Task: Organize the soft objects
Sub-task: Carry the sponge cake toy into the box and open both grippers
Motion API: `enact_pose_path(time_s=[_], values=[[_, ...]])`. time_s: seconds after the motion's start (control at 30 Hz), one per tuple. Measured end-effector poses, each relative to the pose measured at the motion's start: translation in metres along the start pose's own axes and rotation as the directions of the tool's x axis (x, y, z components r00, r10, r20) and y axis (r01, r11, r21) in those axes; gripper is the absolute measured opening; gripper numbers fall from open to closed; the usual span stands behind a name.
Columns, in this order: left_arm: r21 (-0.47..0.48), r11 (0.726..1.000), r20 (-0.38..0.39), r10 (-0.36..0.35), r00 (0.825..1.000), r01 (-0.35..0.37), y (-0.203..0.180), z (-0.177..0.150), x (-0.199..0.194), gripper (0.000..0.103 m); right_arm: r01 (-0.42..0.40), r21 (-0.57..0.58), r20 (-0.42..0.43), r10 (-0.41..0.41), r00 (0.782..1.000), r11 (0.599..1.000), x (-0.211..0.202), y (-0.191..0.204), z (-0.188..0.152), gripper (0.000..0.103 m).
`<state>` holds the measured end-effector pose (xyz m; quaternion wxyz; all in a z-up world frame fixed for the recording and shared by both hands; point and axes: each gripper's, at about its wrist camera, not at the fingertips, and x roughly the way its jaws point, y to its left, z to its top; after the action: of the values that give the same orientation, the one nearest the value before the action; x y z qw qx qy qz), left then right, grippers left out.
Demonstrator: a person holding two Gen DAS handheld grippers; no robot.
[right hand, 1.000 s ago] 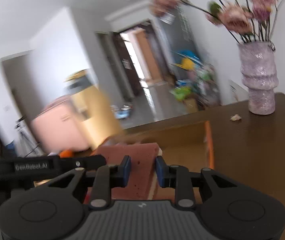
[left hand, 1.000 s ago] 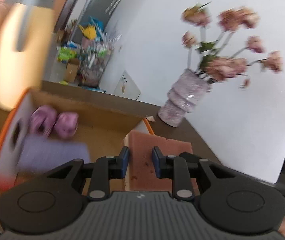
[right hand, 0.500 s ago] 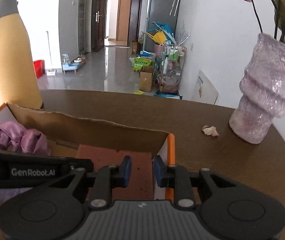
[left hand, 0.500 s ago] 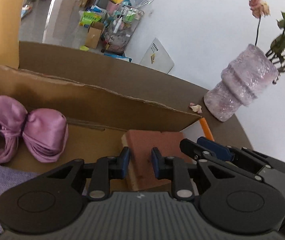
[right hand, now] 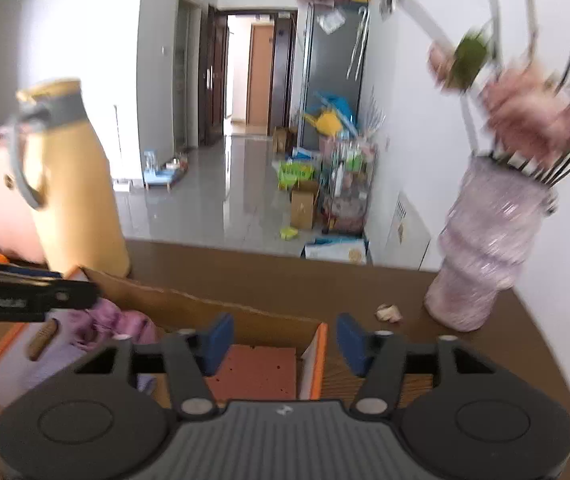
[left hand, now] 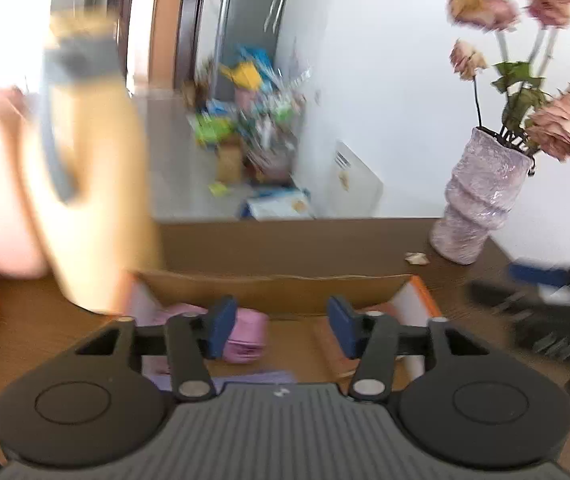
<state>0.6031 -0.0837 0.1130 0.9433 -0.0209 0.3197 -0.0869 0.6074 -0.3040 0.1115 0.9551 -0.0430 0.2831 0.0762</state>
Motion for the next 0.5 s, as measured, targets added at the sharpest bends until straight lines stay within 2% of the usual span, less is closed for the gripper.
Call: enact_pose_path(time_s=[0.03, 0.1, 0.17, 0.27, 0.37, 0.5], values=[[0.032, 0.999, 0.021, 0.033, 0.999, -0.034, 0.003, -0.002, -0.016, 0.069, -0.005, 0.000, 0.013, 0.005, 1.000, 1.000, -0.018, 0.000, 0.001, 0.063], [0.076, 0.993, 0.067, 0.083, 0.994, -0.088, 0.010, -0.007, -0.052, 0.074, -0.015, -0.002, 0.023, 0.015, 1.000, 1.000, -0.047, -0.001, 0.002, 0.063], [0.077, 0.991, 0.097, 0.101, 0.990, -0.109, 0.017, -0.010, -0.080, 0.078, -0.016, 0.000, 0.035, 0.016, 0.999, 1.000, -0.072, 0.000, 0.000, 0.065], [0.047, 0.992, 0.127, 0.113, 0.986, -0.119, 0.022, -0.012, -0.114, 0.080, -0.014, 0.010, 0.053, 0.014, 0.998, 1.000, -0.103, 0.004, -0.002, 0.068], [0.055, 0.992, 0.149, 0.108, 0.983, -0.117, 0.022, -0.018, -0.143, 0.082, -0.022, -0.001, 0.073, 0.022, 0.997, 1.000, -0.131, 0.015, -0.006, 0.071], [0.060, 0.990, 0.189, 0.111, 0.976, -0.124, 0.020, -0.042, -0.172, 0.083, -0.026, -0.021, 0.116, 0.029, 0.993, 0.999, -0.166, 0.027, -0.021, 0.076]])
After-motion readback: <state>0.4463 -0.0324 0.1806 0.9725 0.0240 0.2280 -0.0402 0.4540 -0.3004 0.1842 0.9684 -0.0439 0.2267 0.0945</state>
